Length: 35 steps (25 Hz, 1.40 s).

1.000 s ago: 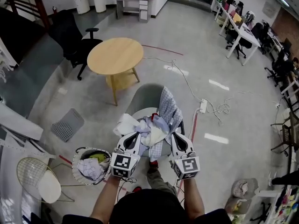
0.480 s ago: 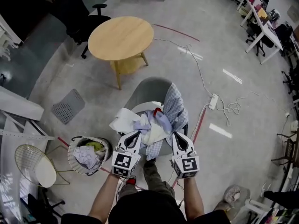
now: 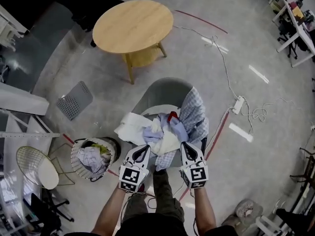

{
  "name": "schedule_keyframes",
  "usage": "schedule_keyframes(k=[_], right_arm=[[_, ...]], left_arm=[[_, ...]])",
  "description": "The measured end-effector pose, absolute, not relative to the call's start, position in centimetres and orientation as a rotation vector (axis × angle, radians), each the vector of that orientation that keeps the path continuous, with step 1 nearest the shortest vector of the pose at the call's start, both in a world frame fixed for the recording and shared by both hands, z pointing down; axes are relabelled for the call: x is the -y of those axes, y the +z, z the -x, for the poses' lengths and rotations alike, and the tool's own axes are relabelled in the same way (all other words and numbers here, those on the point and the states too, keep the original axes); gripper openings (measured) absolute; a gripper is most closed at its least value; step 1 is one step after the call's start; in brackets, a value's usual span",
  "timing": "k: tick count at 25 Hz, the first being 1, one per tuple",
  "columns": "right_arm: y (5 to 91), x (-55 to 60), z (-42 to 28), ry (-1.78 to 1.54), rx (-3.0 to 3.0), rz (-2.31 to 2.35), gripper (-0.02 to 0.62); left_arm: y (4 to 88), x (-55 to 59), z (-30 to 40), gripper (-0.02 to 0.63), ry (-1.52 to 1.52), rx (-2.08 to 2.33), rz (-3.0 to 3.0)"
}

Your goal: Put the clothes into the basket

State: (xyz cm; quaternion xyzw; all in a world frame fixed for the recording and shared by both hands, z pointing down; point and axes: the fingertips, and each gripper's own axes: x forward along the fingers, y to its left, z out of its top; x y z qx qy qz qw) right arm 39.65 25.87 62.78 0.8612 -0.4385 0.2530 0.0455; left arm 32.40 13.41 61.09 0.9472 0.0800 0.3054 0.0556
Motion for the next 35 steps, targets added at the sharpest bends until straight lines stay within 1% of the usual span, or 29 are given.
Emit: schedule_keyframes(k=[13,21,22,23,24,27,29,33,35], right_arm=[[74.2,-25.5,-41.4,0.925,1.369,-2.558,0.029],[80.8,-25.9,-43.0,1.019,1.347,-2.546,0.035],[81.6,-25.9,-43.1,1.041,1.352,-2.537,0.072],[82.4,-25.8,-43.1,1.063,1.358,-2.526,0.155],[83.2,-25.8,-43.2,1.082,1.358,-2.513,0.176],[85.5,-25.8,-43.6,1.115,1.330,-2.471,0.203],[86.9,-26.0,-43.8,1.133,1.296,-2.451,0.243],[89.6,-26.5,-44.3,1.152,1.229,-2.419,0.292],[90.8,-26.5,-44.1,1.170,1.222,-2.399,0.299]], left_arm=[[71.8,-12.9,-34.2,0.006,1.087,-0.205,-2.772],[75.0,-13.8,-34.1,0.006,1.144,-0.219,-2.711],[75.2,-13.8,-34.1,0.006,1.149,-0.220,-2.706],[75.5,-13.8,-34.0,0.006,1.155,-0.219,-2.702],[75.8,-13.7,-33.9,0.006,1.162,-0.216,-2.697],[76.3,-13.8,-33.8,0.006,1.179,-0.222,-2.683],[76.6,-13.9,-33.6,0.006,1.187,-0.225,-2.674],[77.5,-14.0,-32.9,0.006,1.200,-0.211,-2.653],[78.1,-14.1,-32.4,0.006,1.216,-0.210,-2.635]])
